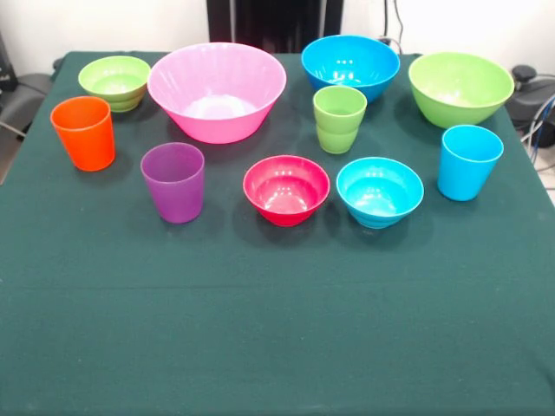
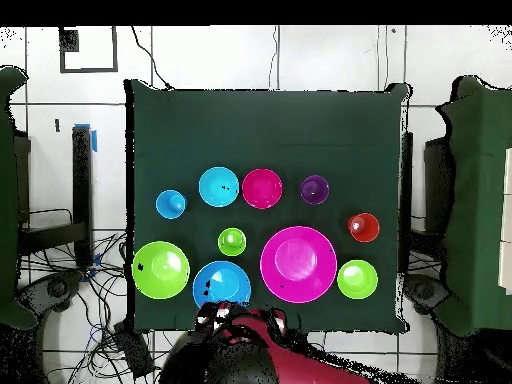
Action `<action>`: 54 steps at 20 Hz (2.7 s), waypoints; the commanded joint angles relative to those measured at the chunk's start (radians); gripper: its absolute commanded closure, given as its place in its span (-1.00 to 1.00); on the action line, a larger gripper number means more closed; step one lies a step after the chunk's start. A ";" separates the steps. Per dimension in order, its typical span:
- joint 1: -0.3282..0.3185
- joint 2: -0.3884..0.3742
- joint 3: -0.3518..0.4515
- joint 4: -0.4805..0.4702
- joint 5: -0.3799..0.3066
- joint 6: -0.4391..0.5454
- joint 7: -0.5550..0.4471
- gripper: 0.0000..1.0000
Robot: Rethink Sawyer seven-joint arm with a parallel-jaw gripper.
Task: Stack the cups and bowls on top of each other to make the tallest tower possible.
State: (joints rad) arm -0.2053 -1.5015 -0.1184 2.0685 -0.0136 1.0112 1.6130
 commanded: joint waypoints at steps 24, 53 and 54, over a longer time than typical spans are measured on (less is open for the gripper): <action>0.204 -0.433 -0.283 0.310 -0.121 -0.014 0.125 -1.00; 0.285 -0.234 -0.250 0.396 0.170 -0.123 -0.057 -1.00; 0.287 -0.229 -0.245 0.373 0.152 -0.080 -0.044 -1.00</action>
State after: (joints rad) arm 0.0724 -1.6832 -0.2065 2.1007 0.2571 0.7504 1.5653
